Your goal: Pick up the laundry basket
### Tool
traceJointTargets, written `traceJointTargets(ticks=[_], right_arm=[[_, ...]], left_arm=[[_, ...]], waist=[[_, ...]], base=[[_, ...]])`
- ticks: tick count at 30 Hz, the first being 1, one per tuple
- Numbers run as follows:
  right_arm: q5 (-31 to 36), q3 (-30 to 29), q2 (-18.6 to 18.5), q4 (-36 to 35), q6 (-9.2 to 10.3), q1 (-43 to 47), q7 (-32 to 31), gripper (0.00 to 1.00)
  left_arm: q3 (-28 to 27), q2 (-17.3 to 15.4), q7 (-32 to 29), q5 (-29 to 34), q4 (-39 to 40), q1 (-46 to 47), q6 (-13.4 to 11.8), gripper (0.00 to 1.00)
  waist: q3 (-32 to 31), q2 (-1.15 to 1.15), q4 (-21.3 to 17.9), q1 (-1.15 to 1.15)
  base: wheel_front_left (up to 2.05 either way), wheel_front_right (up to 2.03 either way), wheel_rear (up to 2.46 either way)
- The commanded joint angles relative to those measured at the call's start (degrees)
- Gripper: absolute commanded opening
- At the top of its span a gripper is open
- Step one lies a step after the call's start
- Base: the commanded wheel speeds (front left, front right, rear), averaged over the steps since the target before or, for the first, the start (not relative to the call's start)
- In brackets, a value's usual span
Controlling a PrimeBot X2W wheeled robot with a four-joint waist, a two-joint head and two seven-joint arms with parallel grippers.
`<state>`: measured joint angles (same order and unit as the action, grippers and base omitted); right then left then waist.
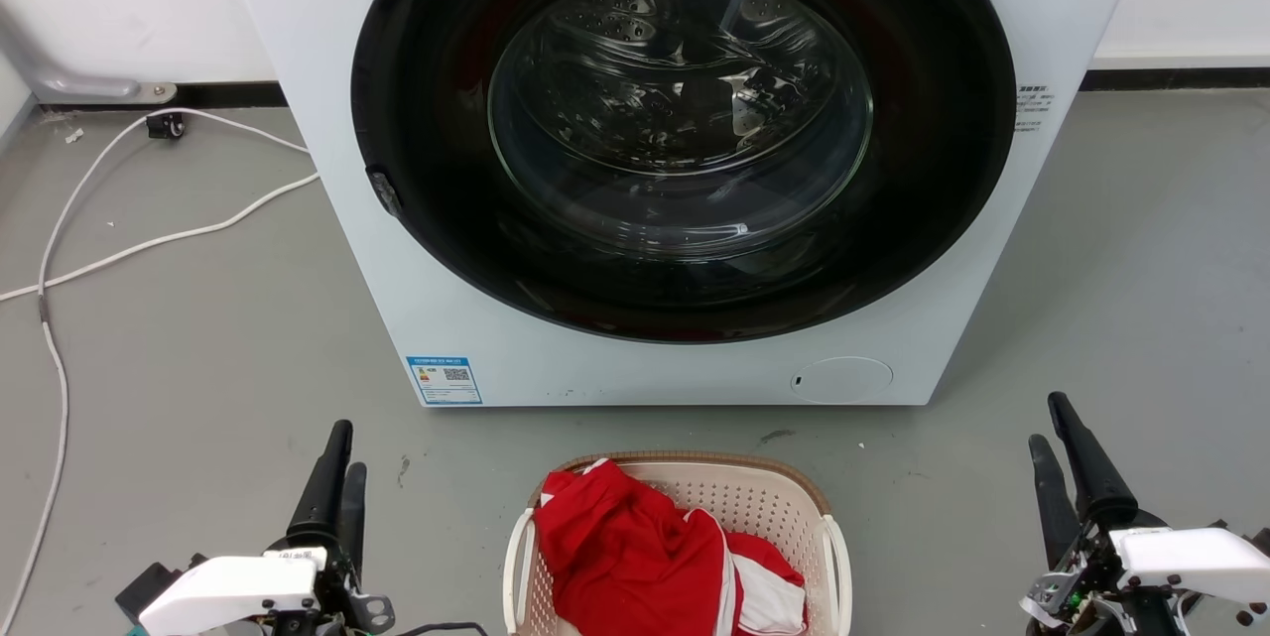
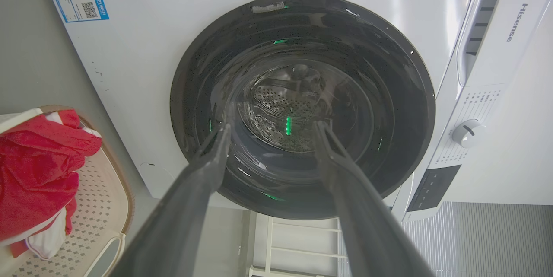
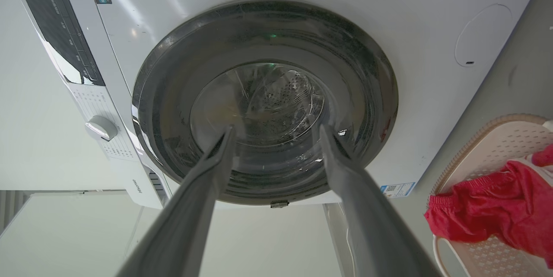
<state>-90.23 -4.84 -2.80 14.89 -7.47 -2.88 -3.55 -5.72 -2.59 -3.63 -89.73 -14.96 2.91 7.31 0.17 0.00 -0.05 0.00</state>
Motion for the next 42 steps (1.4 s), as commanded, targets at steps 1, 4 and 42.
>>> traceJointTargets(ticks=[1, 4, 42], right_arm=[[1.52, 0.13, -0.16, -1.34, -0.01, -0.52, 0.81, 1.0], [3.03, -0.15, -0.16, -1.51, -0.01, -0.49, 1.59, 1.0], [53.29, 0.47, -0.16, -14.87, -0.02, -0.66, 9.64, 1.0]], left_arm=[[-0.23, -0.17, 0.91, 1.31, 1.35, 0.4, 0.04, 1.0], [-0.82, -0.18, 1.69, 2.66, 1.59, 0.27, -0.07, 1.0], [1.87, -0.28, 9.71, 40.91, 18.77, -2.47, -5.8, 1.0]], waist=[[0.01, 0.0, -0.02, 0.0], [0.02, 0.0, -0.04, 0.0], [0.48, 0.0, -0.08, 0.0]], base=[[0.0, 0.0, 0.0], [0.0, 0.0, 0.0], [0.0, 0.0, 0.0]])
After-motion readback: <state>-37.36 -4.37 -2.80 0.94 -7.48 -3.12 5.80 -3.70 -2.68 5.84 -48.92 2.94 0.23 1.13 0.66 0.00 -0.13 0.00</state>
